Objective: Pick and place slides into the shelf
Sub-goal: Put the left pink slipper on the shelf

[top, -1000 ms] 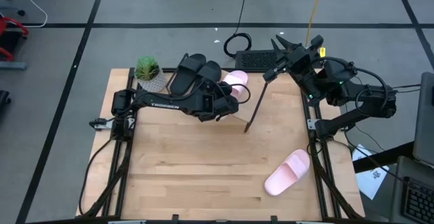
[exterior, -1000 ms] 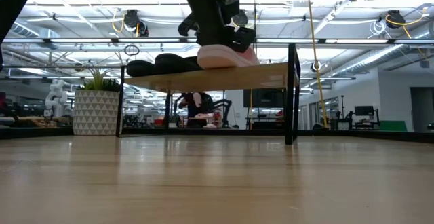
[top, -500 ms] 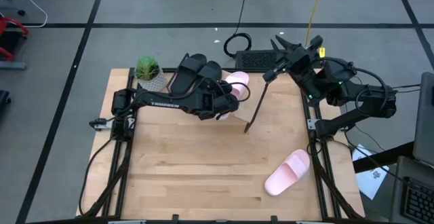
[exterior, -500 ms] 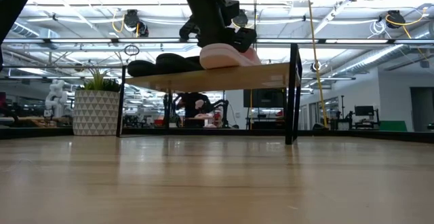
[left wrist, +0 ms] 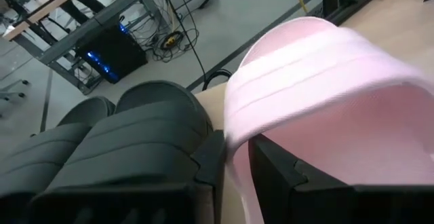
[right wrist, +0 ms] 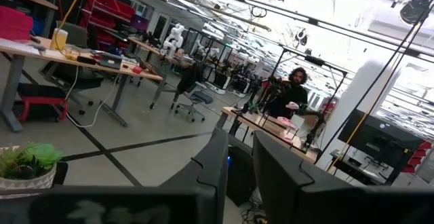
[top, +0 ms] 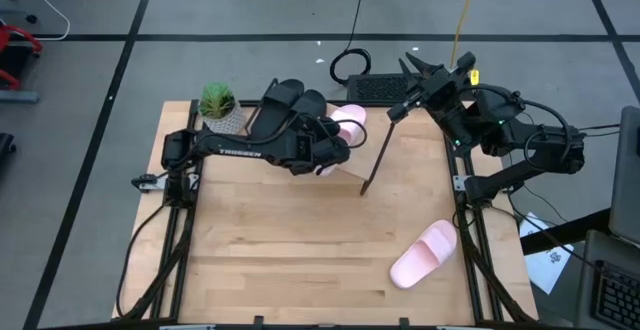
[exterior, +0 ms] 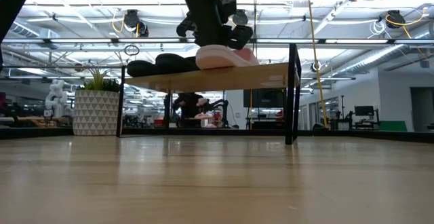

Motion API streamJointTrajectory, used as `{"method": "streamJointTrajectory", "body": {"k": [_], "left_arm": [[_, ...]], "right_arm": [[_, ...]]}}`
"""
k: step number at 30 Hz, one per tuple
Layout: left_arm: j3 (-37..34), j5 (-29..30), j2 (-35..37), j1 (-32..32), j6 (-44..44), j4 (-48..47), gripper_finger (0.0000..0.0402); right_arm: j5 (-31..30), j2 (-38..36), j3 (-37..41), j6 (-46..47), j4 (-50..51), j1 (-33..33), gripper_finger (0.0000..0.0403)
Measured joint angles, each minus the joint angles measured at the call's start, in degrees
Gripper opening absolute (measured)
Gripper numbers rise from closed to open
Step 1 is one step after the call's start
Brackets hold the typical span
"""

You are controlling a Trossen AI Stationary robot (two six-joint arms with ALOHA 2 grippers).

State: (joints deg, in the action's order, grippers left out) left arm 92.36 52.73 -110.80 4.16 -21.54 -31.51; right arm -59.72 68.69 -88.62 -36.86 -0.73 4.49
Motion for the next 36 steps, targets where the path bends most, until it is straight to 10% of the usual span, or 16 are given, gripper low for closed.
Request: {"method": "streamJointTrajectory", "body": {"k": [22, 36], "left_arm": [[0.0, -0.37, 0.0, -0.17, 0.09, 0.06, 0.0188], [0.0, -3.43, 2.23, -1.68, 8.4, 2.73, 0.0194]], "right_arm": [[0.0, 0.0, 0.0, 0.0, -0.02, 0.0, 0.0059], [0.02, 0.0, 0.0, 0.09, -0.24, -0.01, 0.0059]]}}
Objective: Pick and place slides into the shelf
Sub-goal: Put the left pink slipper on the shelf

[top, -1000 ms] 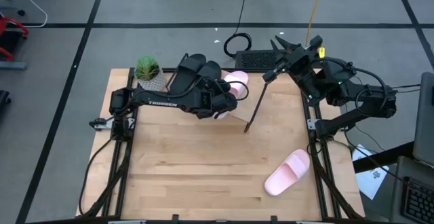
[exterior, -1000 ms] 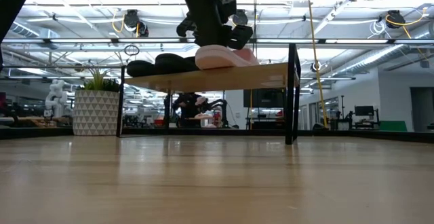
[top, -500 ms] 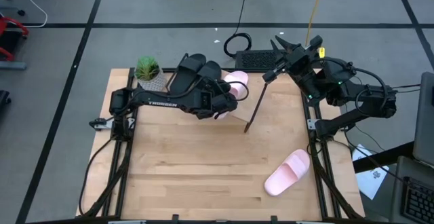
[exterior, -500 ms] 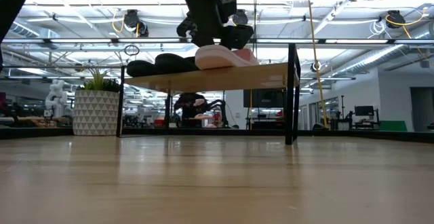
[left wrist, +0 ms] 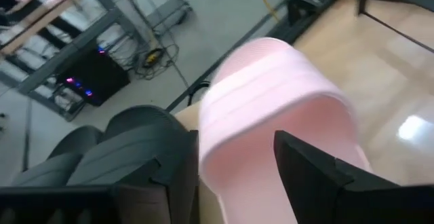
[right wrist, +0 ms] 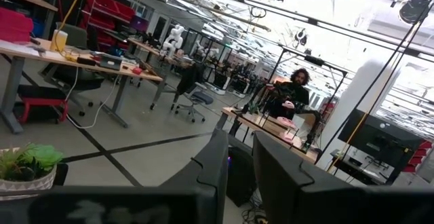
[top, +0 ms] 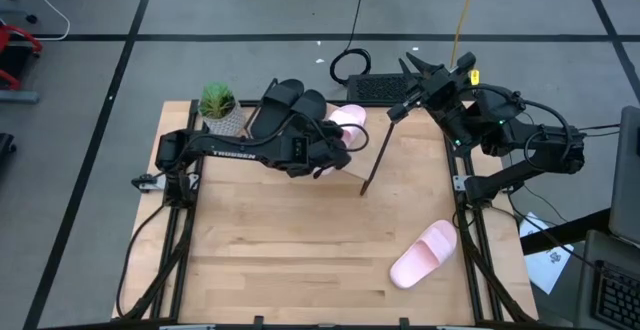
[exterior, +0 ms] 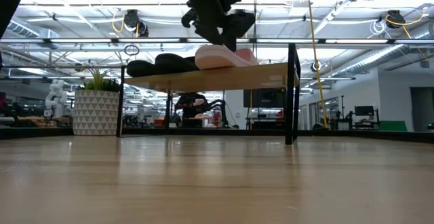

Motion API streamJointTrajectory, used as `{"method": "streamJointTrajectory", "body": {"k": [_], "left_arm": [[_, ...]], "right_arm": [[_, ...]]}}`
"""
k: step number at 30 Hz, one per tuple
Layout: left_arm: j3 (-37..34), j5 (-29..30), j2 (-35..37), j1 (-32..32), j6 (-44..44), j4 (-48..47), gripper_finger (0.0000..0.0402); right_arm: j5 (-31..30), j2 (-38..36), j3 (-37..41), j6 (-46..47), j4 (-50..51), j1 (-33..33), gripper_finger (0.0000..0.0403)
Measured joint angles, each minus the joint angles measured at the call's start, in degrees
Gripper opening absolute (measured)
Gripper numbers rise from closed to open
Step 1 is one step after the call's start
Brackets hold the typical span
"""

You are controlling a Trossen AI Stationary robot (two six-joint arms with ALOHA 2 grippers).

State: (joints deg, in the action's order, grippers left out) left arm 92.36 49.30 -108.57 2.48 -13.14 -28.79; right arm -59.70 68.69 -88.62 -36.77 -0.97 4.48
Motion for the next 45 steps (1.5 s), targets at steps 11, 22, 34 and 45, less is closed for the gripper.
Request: {"method": "streamJointTrajectory", "body": {"k": [11, 22, 34, 45], "left_arm": [[0.0, -2.84, 0.0, 0.0, 20.97, 0.21, 0.0193], [0.0, -1.15, 0.0, 0.07, 34.36, 2.48, 0.0193], [-0.02, 1.07, 0.7, -2.35, 35.45, 3.36, 0.0193], [0.0, 3.58, 3.93, -4.01, 39.65, 6.09, 0.0191]], "right_arm": [[0.0, 0.0, 0.0, 0.0, -0.02, 0.01, 0.0059], [0.0, 0.0, 0.0, -0.04, -0.02, 0.01, 0.0059], [-0.02, 0.0, 0.0, 0.04, -0.02, -1.32, 0.0059], [-0.02, 0.0, 0.0, 0.11, -0.02, -2.62, 0.0059]]}}
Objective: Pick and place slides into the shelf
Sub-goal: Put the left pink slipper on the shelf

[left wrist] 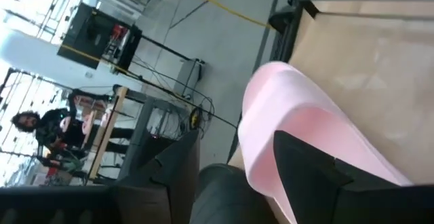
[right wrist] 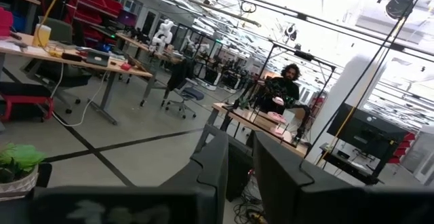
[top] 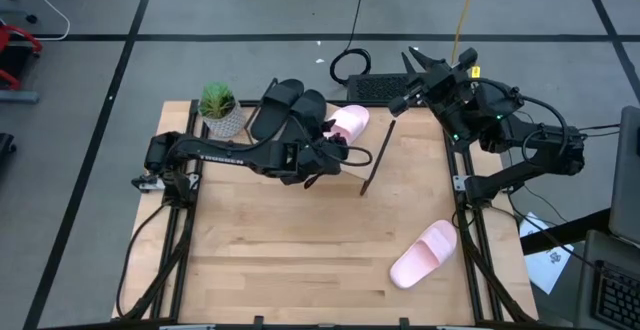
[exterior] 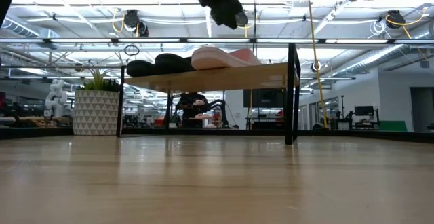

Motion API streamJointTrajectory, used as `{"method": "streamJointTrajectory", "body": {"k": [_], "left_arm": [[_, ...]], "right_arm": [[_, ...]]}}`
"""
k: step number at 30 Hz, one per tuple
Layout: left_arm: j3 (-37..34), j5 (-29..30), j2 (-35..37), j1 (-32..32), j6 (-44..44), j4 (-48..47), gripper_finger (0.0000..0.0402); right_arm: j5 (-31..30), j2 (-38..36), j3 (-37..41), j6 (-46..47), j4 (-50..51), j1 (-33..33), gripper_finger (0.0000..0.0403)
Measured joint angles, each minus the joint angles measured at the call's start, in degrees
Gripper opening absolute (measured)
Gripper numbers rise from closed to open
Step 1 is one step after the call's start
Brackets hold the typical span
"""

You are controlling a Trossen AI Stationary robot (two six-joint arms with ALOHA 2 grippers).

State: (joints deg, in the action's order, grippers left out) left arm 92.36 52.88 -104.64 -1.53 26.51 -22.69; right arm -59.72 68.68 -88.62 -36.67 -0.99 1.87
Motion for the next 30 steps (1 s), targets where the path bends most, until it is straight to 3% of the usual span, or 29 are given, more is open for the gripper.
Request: {"method": "streamJointTrajectory", "body": {"k": [17, 30], "left_arm": [[0.0, -7.59, -0.17, 2.09, 20.59, 1.88, 0.0191], [0.0, -10.55, -0.17, 3.23, 16.84, 1.7, 0.0191]], "right_arm": [[0.0, 0.0, 0.0, 0.66, 0.02, -0.02, 0.0059], [-0.2, 0.0, 0.0, -0.42, -0.94, -3.69, 0.0059]]}}
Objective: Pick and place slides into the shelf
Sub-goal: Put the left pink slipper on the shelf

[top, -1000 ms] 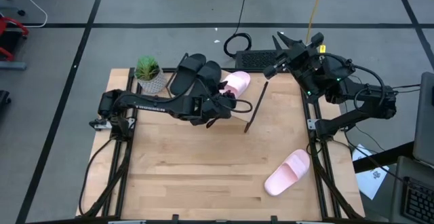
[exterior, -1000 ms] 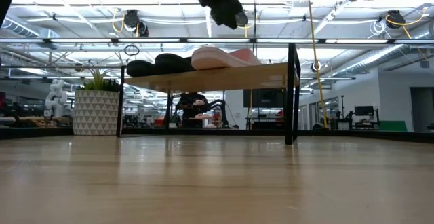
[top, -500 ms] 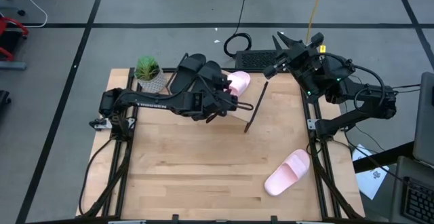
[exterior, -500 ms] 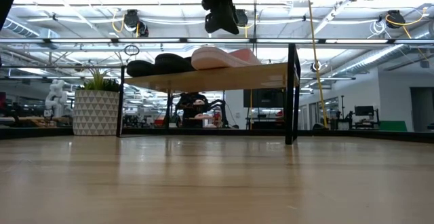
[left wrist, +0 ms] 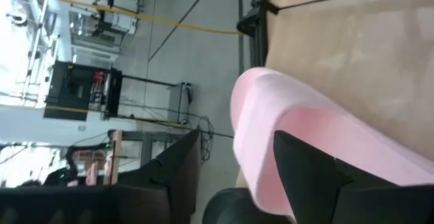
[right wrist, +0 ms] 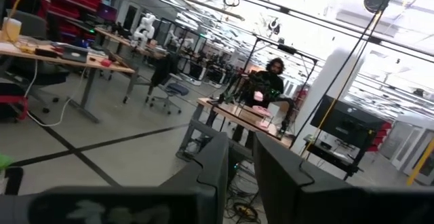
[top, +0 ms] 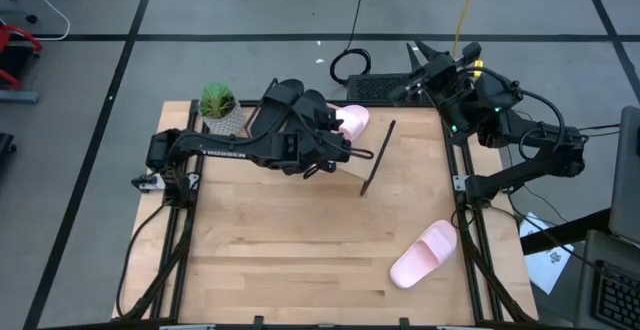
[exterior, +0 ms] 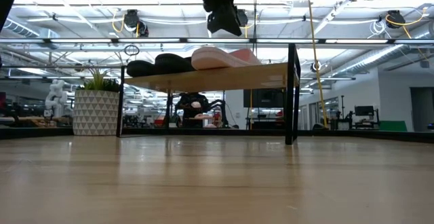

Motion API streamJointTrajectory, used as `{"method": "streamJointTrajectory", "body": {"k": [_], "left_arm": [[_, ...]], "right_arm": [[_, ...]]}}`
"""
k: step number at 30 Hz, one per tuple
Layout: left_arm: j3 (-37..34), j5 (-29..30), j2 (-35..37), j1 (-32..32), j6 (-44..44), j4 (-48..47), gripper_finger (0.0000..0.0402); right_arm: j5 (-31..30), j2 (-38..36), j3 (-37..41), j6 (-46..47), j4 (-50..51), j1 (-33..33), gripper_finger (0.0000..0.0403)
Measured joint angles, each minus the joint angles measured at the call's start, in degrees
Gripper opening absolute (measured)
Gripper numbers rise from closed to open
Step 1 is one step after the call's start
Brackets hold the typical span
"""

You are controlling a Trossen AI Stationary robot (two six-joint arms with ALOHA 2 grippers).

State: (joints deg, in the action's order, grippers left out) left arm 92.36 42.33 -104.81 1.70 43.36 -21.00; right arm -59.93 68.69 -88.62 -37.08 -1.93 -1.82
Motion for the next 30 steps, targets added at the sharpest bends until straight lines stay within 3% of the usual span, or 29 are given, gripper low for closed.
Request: {"method": "streamJointTrajectory", "body": {"k": [14, 24, 30], "left_arm": [[0.0, -3.96, 0.0, -0.07, 2.31, -7.38, 0.0188], [0.0, -4.87, 0.0, -0.07, 4.97, -5.67, 0.0188], [0.0, -4.87, 0.0, -0.07, 0.81, -4.4, 0.0188]], "right_arm": [[0.0, 0.0, 0.0, -2.75, 0.02, -0.09, 0.0059], [0.03, 0.0, 0.0, -2.93, 0.02, -0.09, 0.0059], [0.03, 0.0, 0.0, -3.04, 0.02, -0.09, 0.0059]]}}
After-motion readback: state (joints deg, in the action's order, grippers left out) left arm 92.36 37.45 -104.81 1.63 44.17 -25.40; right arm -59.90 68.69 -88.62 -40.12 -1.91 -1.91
